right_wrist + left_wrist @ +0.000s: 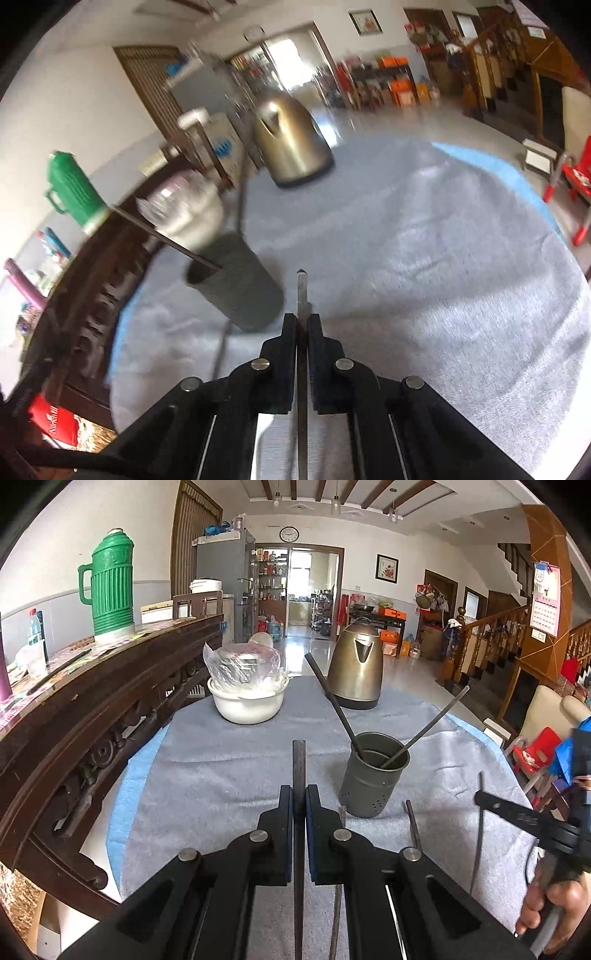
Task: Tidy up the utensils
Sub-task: 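Lift the held dark chopsticks with both tools up toward the grey cup, then lower the chopsticks into the grey cup and open both tools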
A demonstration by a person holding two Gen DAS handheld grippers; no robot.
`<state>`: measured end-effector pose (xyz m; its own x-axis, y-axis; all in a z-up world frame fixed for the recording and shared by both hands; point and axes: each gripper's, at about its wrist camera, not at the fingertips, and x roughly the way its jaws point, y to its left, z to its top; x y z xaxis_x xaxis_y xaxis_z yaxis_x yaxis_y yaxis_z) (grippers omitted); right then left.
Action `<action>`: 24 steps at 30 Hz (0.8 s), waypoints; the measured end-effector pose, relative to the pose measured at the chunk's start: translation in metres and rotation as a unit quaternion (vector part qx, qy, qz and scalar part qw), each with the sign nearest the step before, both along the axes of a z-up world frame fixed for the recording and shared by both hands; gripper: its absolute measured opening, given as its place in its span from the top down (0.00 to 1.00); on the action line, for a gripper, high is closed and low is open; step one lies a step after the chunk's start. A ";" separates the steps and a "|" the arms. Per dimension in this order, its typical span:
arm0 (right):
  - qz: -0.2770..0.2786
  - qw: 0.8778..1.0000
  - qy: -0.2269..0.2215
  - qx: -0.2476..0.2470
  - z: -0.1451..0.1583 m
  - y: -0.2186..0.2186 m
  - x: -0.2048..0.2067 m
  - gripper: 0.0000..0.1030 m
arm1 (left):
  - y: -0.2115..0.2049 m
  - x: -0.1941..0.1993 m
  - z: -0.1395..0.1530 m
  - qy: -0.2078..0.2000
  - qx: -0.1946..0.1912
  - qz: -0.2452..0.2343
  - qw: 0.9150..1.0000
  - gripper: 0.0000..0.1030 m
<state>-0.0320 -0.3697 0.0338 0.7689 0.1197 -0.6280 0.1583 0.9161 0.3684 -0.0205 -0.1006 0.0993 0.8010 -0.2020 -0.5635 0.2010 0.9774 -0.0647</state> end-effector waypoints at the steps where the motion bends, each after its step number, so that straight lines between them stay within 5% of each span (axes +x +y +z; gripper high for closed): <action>1: 0.002 1.000 -0.015 0.004 0.004 0.001 -0.006 0.94 | 0.000 -0.001 0.001 0.000 0.001 0.001 1.000 0.94; 12: 0.007 0.994 -0.104 0.021 0.042 0.013 -0.035 0.94 | -0.004 -0.007 0.008 -0.014 0.016 0.013 1.000 0.94; 24: 0.022 0.991 -0.129 0.021 0.056 0.026 -0.043 0.94 | -0.004 -0.006 0.010 -0.011 0.013 0.012 1.000 0.94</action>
